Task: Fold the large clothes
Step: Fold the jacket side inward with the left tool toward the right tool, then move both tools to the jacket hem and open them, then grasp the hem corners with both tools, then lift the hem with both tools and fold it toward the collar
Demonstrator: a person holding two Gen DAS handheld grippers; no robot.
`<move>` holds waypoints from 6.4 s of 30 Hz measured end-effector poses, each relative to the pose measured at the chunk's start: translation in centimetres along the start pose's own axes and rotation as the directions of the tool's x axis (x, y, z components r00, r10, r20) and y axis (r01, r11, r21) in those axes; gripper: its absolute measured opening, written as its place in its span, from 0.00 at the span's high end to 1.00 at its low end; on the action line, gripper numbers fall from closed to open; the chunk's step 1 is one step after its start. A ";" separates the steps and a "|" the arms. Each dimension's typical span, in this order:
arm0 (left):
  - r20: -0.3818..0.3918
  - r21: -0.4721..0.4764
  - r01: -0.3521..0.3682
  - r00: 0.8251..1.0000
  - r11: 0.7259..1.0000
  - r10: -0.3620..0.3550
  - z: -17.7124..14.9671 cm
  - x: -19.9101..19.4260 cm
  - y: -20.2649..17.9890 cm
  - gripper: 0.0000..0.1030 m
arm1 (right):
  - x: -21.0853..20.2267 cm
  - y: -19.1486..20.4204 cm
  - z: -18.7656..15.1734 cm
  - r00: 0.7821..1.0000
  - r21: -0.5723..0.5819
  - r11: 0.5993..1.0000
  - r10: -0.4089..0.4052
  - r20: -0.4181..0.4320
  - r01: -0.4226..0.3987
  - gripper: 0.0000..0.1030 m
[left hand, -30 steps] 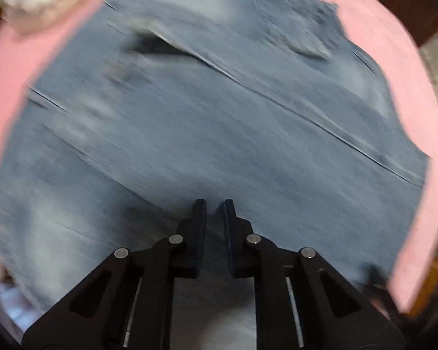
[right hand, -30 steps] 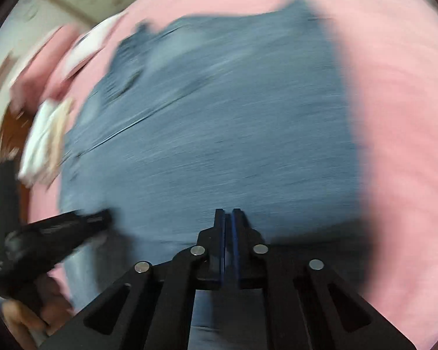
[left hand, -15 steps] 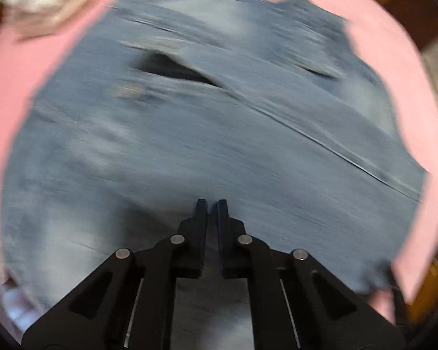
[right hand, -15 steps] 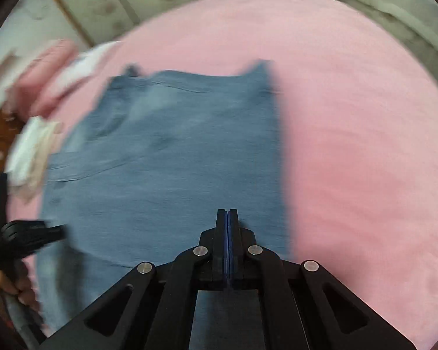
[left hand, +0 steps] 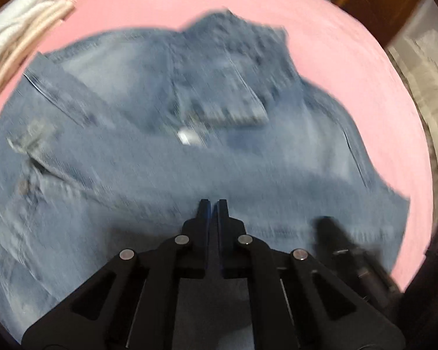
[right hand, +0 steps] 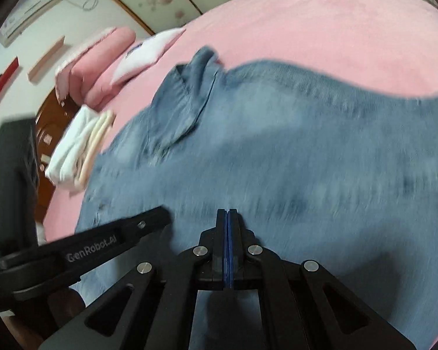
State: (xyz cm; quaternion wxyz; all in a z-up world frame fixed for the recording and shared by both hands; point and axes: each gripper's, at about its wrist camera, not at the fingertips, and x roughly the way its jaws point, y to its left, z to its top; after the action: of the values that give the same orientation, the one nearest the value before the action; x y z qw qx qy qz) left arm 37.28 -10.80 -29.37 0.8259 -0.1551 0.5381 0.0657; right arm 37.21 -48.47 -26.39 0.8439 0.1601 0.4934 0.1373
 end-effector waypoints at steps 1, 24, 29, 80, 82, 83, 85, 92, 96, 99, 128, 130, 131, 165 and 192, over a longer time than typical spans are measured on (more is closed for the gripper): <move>0.017 -0.016 -0.004 1.000 1.000 0.004 0.7 -0.1 0.9 0.97 | -0.3 -1.0 0.7 0.999 -0.002 1.000 -0.028 0.017 0.028 1.00; 0.067 -0.215 -0.086 0.992 0.973 0.103 5.1 2.6 13.1 0.98 | -2.8 -12.1 3.7 0.921 0.257 0.898 -0.384 0.064 0.357 1.00; 0.036 -0.213 0.008 0.999 0.977 0.000 4.4 -0.1 14.5 0.98 | -4.8 -7.9 2.2 0.929 0.271 0.904 -0.362 0.077 0.330 0.98; -0.191 0.273 -0.027 0.978 0.962 0.081 -19.2 -27.4 26.7 0.45 | -23.9 26.0 -27.6 0.915 0.197 0.894 -0.384 -0.126 0.402 0.20; -0.173 0.258 -0.049 0.980 0.965 0.096 -19.6 -26.4 28.4 0.45 | -23.8 24.1 -28.5 0.902 0.179 0.886 -0.409 -0.135 0.428 0.20; -0.168 0.251 -0.066 0.980 0.966 0.110 -19.7 -26.0 29.1 0.45 | -23.8 23.2 -28.9 0.899 0.176 0.883 -0.415 -0.139 0.434 0.20; -0.163 0.222 -0.083 0.979 0.972 0.121 -19.8 -25.1 30.8 0.45 | -23.9 20.7 -30.2 0.896 0.184 0.878 -0.421 -0.140 0.442 0.20; -0.109 0.008 -0.083 0.991 0.997 0.083 -21.0 -22.8 37.1 0.45 | -23.5 11.8 -34.9 0.890 0.253 0.853 -0.441 -0.120 0.457 0.20; -0.067 -0.052 -0.046 0.997 0.998 0.042 -22.6 -21.9 39.6 0.44 | -23.4 7.3 -37.3 0.904 0.361 0.833 -0.422 -0.074 0.419 0.20; -0.043 -0.056 0.024 0.999 0.998 -0.027 -23.4 -21.2 40.9 0.43 | -23.0 4.5 -38.3 0.919 0.421 0.828 -0.394 -0.033 0.370 0.20; -0.176 -0.233 -0.009 0.984 0.973 -0.033 -19.4 -14.9 39.3 0.83 | -19.1 1.7 -34.6 0.883 0.438 0.768 -0.428 -0.192 0.467 0.65; -0.172 -0.320 0.018 0.982 0.947 -0.077 -19.2 -15.3 39.7 0.86 | -19.6 2.5 -34.1 0.876 0.418 0.770 -0.442 -0.195 0.482 0.68; -0.167 -0.350 0.029 0.981 0.936 -0.093 -19.1 -15.6 39.7 0.87 | -19.8 3.0 -33.8 0.872 0.410 0.771 -0.448 -0.197 0.488 0.71; -0.121 -0.504 0.231 0.935 0.832 -0.333 9.6 -28.6 33.3 0.90 | -34.5 10.0 -3.8 0.965 0.640 0.760 -0.236 0.118 0.108 0.82; -0.187 -0.505 0.020 0.974 0.863 -0.132 24.4 -2.6 26.1 0.90 | -14.3 -3.3 14.7 0.932 0.712 0.650 -0.363 -0.015 0.265 0.82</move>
State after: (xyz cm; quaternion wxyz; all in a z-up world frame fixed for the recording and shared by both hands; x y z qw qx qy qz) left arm 50.21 22.00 -22.76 0.6964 -0.3909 0.5821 0.1527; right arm 43.53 -59.05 -9.63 0.7593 0.3896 0.4725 -0.2199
